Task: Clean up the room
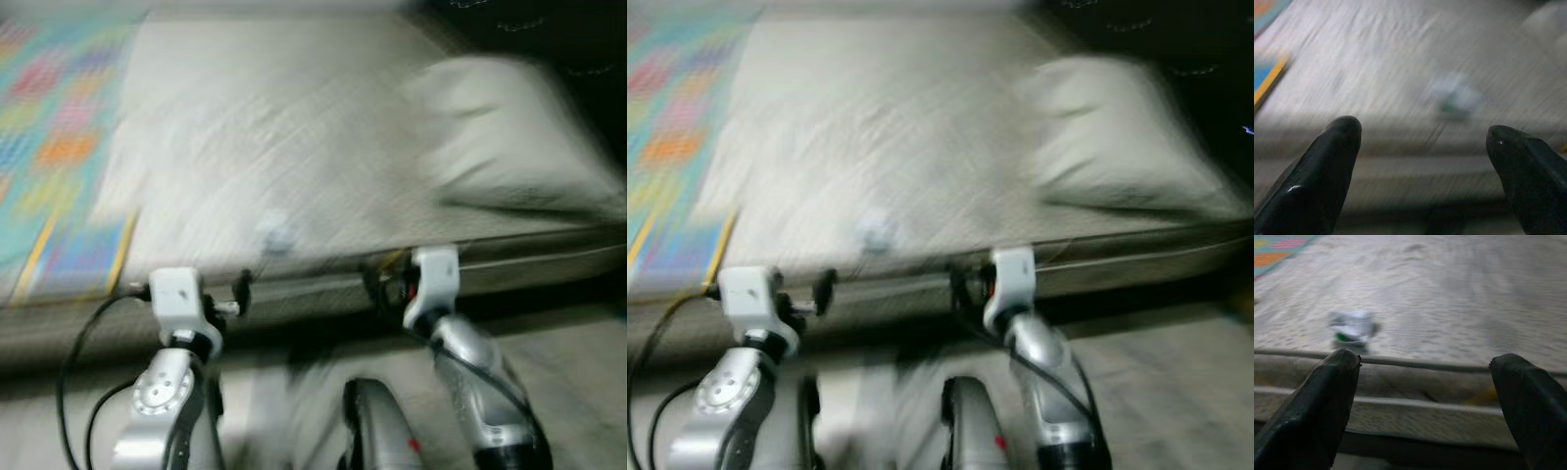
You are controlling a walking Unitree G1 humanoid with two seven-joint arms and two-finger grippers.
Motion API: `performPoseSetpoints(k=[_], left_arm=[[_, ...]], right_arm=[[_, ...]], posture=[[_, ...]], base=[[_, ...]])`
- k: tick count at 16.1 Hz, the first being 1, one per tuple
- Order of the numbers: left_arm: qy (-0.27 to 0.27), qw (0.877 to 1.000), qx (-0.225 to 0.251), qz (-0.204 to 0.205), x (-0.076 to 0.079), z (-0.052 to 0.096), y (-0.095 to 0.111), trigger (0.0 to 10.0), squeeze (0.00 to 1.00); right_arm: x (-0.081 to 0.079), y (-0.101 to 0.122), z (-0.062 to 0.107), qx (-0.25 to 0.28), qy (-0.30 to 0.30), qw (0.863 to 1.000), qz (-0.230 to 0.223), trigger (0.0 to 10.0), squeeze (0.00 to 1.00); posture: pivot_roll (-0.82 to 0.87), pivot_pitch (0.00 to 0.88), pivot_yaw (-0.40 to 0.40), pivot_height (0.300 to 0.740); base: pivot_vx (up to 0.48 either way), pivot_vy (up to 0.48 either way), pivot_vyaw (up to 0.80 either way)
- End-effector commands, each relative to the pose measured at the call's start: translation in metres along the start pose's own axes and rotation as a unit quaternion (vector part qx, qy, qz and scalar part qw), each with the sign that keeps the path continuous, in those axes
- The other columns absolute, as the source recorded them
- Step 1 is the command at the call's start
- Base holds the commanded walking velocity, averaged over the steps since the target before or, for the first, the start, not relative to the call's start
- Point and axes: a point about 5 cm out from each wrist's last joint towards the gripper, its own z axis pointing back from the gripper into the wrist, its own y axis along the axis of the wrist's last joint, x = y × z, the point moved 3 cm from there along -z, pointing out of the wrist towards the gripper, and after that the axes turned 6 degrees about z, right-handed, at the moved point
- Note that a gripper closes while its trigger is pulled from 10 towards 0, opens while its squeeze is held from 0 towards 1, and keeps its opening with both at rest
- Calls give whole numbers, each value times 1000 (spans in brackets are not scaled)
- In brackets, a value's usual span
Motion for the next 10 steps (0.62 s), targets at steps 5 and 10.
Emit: performPoseSetpoints(k=[5, 10], left_arm=[[2, 1000, -12, 9, -9, 3, -2, 10000, 0], [-4, 1000, -9, 8, -6, 3, -1, 10000, 0]], right_arm=[[0, 0, 2, 4, -3, 1000, -9, 10000, 0], [-3, 1, 3, 6, 1, 1000, -4, 10000, 0]], posture=[[-10, 189, -57, 547], [-11, 197, -55, 547]], base=[[0, 0, 0], [228, 0, 0]])
